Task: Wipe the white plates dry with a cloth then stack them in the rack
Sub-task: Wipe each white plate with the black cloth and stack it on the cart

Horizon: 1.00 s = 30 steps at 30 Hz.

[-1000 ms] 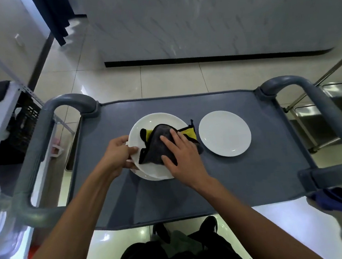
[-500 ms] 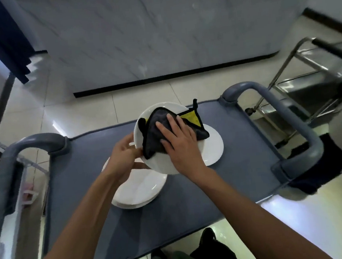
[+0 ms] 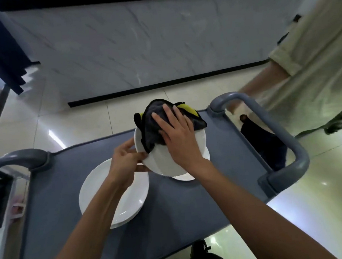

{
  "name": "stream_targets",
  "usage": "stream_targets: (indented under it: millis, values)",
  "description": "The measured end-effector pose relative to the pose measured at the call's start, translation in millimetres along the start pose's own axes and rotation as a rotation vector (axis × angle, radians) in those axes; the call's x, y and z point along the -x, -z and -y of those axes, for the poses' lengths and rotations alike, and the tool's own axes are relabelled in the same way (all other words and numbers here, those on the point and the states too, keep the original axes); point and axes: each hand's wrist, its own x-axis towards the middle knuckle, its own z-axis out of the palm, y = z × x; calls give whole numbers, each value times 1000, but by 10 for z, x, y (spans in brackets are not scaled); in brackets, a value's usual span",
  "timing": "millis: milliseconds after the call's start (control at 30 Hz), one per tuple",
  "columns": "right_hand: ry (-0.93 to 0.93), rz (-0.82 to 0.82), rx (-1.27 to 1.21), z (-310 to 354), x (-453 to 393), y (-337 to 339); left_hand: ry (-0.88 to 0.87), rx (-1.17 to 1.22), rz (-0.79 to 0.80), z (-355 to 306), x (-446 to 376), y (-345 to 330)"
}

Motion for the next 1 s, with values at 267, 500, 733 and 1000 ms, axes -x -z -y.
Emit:
stream_targets:
  millis: [267, 500, 733, 1000]
  values:
    - [13, -19, -34, -227, -316, 58, 12, 123, -194, -11, -53, -153]
    - [6, 28, -23, -468, -306, 86, -1, 218, -316, -50, -117, -322]
    - [110, 19, 27, -598, -23, 89, -14, 239, -386, -55, -212, -497]
    - [202, 86, -82, -692, 231, 43, -58, 205, -434, -79, -289, -660]
